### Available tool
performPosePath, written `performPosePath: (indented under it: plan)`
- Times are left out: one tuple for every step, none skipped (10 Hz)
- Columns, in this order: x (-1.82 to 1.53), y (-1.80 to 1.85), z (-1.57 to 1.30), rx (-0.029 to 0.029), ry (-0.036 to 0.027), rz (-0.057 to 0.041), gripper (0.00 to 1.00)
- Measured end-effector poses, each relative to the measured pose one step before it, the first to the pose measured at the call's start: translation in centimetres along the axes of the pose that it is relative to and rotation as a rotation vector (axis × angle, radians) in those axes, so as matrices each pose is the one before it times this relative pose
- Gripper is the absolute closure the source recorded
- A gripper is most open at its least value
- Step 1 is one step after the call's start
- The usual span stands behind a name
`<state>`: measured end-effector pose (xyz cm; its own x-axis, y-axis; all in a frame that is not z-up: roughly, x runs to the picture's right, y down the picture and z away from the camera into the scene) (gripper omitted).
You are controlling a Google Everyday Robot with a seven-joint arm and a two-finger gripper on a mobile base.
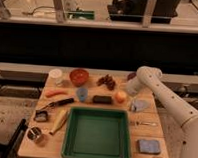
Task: Place apple in table surface
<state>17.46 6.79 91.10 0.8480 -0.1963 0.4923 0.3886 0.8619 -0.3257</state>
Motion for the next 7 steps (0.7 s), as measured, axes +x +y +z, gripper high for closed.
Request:
performPosePath:
  plan:
    - [0.19,-0.22,0.096,0.00454,-0.00173,0.0037,0.2]
    - [0.117,-0.224,0.232,0.00164,-0.002,0.00195,0.2]
    - [-0.037,-0.317,0.278,0.00095,-0.00251,-0.00081,0.2]
    - [-0.132,-0.164,0.342,-0.00355,-0.00487,-0.0018,0.2]
    - [0.03,-0.011,0.098,-0.00218,-0.0022,-0.00017,0.2]
    - [0.132,0.077,0.031,0.00008,-0.00269,0.00029,0.2]
    - [-0.012,-0.038,0.052,-0.00017,-0.003,-0.00296,0.25]
